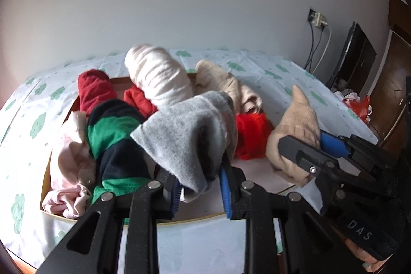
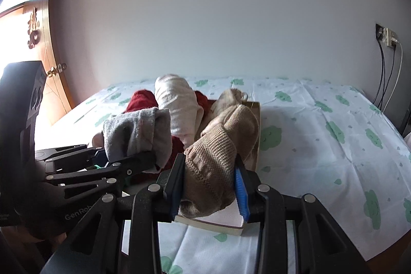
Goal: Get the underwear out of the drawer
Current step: 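Carry both socks over the tray and lower them onto the clothes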
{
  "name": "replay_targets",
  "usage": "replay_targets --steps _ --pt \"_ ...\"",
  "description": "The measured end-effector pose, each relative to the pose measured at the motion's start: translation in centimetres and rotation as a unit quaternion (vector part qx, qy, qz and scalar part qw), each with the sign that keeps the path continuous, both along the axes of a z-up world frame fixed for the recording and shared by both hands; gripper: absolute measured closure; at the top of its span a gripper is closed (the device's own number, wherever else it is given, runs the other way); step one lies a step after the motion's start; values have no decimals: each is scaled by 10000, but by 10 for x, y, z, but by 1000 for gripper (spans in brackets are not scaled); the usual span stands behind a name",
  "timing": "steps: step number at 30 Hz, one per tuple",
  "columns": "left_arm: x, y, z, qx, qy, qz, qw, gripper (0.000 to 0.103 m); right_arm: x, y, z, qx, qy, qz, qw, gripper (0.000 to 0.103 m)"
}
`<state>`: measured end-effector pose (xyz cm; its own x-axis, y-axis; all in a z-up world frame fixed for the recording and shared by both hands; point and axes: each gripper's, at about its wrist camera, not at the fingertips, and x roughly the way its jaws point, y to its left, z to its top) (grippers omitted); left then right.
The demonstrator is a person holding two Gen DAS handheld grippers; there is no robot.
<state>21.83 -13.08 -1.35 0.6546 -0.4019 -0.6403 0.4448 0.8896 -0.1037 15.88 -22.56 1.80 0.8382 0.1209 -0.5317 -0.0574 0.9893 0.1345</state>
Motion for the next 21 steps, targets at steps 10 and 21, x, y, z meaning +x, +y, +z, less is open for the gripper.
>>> replay_targets --steps 10,21 --pt "9 -5 -14 133 143 1 9998 79 18 -1 -18 108 414 37 9991 65" --pt "31 -7 -21 230 290 147 9992 79 41 12 -32 -179 789 235 9964 65"
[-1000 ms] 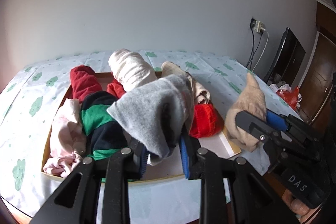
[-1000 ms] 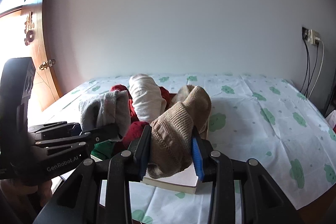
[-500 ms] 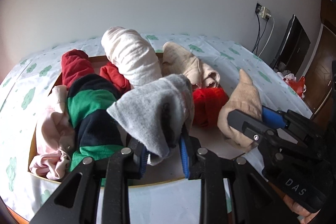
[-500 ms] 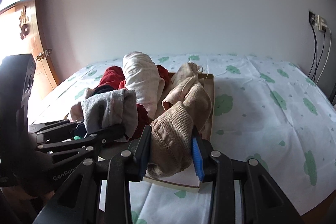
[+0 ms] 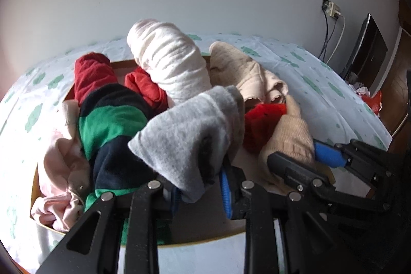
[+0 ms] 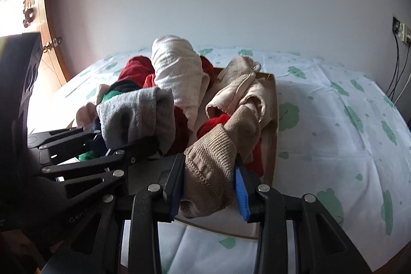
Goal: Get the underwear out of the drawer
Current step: 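Carry both socks over the tray and lower them onto the clothes, then open both grippers to release the socks into the tray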
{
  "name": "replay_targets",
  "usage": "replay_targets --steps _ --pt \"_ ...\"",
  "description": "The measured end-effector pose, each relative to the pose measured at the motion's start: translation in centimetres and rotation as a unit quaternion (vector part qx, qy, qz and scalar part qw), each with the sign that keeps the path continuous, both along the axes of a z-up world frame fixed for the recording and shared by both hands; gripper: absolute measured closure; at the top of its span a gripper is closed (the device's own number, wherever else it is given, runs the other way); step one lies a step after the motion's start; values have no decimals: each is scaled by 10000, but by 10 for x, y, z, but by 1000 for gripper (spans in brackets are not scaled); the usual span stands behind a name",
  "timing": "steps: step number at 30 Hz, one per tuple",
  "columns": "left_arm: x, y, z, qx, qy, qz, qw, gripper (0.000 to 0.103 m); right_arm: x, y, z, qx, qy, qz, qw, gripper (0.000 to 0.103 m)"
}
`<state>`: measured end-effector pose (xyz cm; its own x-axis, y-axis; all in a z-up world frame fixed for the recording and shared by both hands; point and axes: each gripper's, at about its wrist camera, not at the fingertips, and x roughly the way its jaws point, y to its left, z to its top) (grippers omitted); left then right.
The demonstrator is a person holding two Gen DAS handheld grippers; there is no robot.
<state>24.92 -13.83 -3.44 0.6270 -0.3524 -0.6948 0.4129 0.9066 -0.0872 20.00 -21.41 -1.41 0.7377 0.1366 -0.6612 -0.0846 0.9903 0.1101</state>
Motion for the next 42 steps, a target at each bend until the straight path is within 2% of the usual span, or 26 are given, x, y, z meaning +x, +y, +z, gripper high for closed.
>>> replay_targets --steps 16,25,34,42 --pt "26 -6 -7 52 126 83 9999 77 28 -5 -8 47 242 12 9997 64" --pt "19 -10 -14 194 -69 110 9997 77 30 -1 -14 -120 164 62 9998 64" --pt "20 -16 -17 177 -50 216 9996 77 32 -2 -14 -63 152 -3 9999 64" --pt "13 -19 -18 204 -178 214 9994 77 34 0 -15 -247 152 79 9995 63"
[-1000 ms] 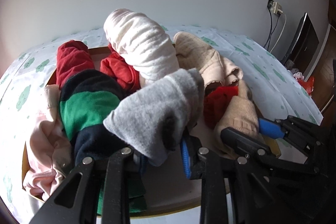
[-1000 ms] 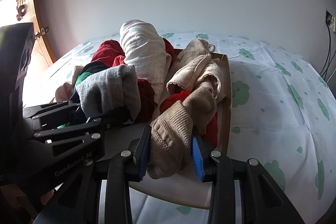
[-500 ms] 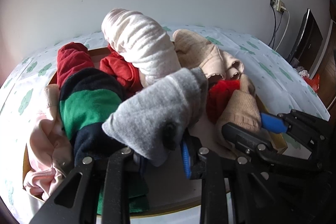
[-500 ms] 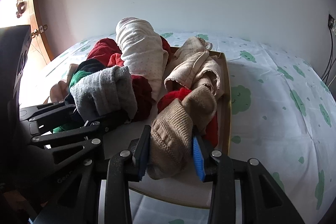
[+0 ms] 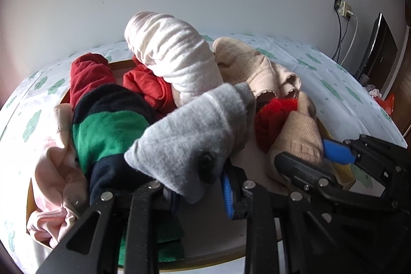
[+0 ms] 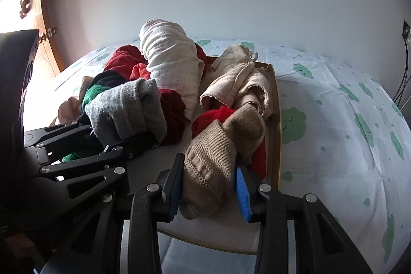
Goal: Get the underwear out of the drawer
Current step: 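Open both grippers to release the socks into the tray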
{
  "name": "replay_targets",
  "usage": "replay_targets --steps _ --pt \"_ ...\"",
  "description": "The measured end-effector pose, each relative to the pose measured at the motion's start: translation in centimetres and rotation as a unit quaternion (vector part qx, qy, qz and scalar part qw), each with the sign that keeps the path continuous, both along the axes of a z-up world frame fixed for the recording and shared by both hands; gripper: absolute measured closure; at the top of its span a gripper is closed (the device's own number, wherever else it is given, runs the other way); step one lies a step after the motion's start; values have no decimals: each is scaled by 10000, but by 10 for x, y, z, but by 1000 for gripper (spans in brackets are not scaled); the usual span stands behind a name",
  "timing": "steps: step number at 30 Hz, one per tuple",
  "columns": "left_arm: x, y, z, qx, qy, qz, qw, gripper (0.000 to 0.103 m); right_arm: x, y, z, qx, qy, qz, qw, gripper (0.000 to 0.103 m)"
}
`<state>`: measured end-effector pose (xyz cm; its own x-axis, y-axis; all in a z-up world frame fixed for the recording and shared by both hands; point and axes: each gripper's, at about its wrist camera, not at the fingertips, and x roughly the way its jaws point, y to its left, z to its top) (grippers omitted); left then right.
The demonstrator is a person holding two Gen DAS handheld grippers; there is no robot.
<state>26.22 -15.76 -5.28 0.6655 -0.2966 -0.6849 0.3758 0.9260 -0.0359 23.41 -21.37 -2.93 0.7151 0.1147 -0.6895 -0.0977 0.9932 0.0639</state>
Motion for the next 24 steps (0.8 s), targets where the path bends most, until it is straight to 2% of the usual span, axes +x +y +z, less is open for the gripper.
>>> replay_targets --steps 8,15,19,20,22,24 --pt "-7 3 2 15 -1 14 10000 75 -5 2 1 -6 -15 -65 10000 61" --pt "-9 5 8 125 207 40 9997 58 -8 -12 0 386 242 -193 9988 51" --pt "-14 6 15 191 229 116 9995 52 -14 -12 3 427 371 -215 9982 51" --pt "-17 7 17 194 179 157 9995 51 -16 -13 5 450 410 -248 9978 50" --pt "-21 11 24 213 -16 278 9994 40 -20 -14 8 536 417 -286 9973 49" --pt "-25 15 29 215 -242 439 9985 33 -24 -15 11 639 329 -269 9971 49"
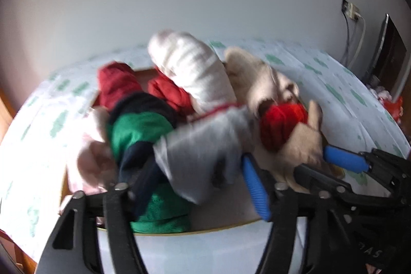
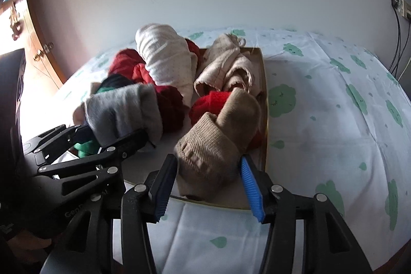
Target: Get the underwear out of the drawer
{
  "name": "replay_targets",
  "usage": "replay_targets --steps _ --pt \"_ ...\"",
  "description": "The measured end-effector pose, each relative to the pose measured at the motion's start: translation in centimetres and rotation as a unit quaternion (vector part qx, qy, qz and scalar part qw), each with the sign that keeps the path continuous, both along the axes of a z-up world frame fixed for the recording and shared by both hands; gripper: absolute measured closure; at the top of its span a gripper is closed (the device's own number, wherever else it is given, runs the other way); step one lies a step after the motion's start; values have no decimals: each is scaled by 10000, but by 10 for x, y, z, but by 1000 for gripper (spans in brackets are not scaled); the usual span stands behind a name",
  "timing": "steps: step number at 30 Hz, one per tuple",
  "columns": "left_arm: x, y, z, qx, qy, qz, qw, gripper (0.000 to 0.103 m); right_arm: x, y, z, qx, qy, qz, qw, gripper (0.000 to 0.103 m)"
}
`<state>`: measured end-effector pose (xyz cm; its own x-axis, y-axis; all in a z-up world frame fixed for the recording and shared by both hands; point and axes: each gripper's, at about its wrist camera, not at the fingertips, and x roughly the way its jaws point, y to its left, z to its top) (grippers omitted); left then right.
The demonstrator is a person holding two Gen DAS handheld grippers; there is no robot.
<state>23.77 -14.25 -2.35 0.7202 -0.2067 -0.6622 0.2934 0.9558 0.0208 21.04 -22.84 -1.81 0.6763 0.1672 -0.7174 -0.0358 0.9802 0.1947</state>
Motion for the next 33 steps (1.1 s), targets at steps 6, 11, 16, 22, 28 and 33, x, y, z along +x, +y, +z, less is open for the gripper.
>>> replay_targets --steps 6,11,16,22,28,33 --pt "-11 17 14 23 -405 436 9982 11 -3 2 7 387 -204 142 9989 49" --pt "-13 34 20 -11 -550 645 9964 2 -5 4 9 732 -298 87 9968 44" --pt "-13 42 21 20 -542 710 9960 1 -6 9 15 638 -423 -68 9970 43" --pt "-19 49 23 -115 -550 712 9959 1 -17 24 33 -33 -998 -514 9937 41" --pt "-39 59 25 -138 -792 684 9944 1 -40 27 37 12 -1512 -758 9856 33" --pt "-60 68 34 -258 -1085 735 9910 1 -58 31 41 122 -1697 -792 9822 33"
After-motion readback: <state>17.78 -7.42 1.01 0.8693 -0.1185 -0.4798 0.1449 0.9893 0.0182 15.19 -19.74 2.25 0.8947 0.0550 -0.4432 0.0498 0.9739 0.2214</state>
